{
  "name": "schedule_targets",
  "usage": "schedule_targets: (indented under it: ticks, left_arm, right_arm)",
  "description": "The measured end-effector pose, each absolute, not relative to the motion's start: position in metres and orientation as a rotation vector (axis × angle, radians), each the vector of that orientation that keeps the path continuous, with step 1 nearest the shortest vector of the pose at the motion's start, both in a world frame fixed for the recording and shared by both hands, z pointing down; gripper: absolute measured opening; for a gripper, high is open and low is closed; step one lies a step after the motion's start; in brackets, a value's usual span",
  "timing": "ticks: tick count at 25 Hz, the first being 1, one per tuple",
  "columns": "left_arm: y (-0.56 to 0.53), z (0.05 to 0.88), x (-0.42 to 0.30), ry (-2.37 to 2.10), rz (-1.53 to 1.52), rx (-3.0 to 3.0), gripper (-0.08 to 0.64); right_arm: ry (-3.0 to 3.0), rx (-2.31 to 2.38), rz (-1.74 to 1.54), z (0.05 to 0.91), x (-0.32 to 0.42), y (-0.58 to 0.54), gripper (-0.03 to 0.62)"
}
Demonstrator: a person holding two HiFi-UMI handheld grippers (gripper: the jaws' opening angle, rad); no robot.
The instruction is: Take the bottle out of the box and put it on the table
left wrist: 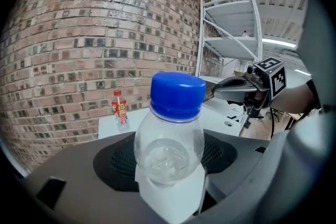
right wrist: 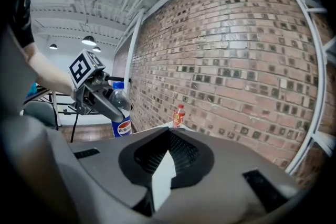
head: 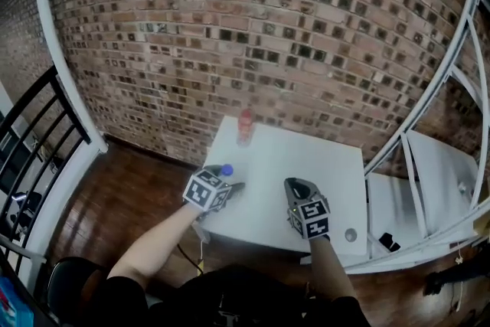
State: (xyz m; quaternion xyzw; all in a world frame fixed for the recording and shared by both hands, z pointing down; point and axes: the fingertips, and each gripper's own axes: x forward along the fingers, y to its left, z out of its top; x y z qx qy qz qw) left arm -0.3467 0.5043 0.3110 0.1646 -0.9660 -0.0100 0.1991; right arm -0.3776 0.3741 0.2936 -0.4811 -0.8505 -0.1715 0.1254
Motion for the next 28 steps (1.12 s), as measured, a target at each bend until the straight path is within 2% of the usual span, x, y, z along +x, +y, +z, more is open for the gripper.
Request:
schedule_targets:
  ticks: [5,18,28]
  left_arm:
    - [0.524,0.324,-0.364,-2.670,-0.025,0.426,0.319]
    - [0.573,0.375,-0.450,-2.619,-0.094,0.213,0.321]
    - [0.584,0.401,-0.479,-2.575,-0.089,0.147,0.321]
  right_arm:
    - [-2.444,-1.449,-0.485,0.306,-0.390,0.399,0.003]
    - [-2.346,-1.443,-0.347,0.349,-0.490,0.404,0.003]
    - [-2.313,-1.436,-0.355,0.360,-0.525,0.403,0.003]
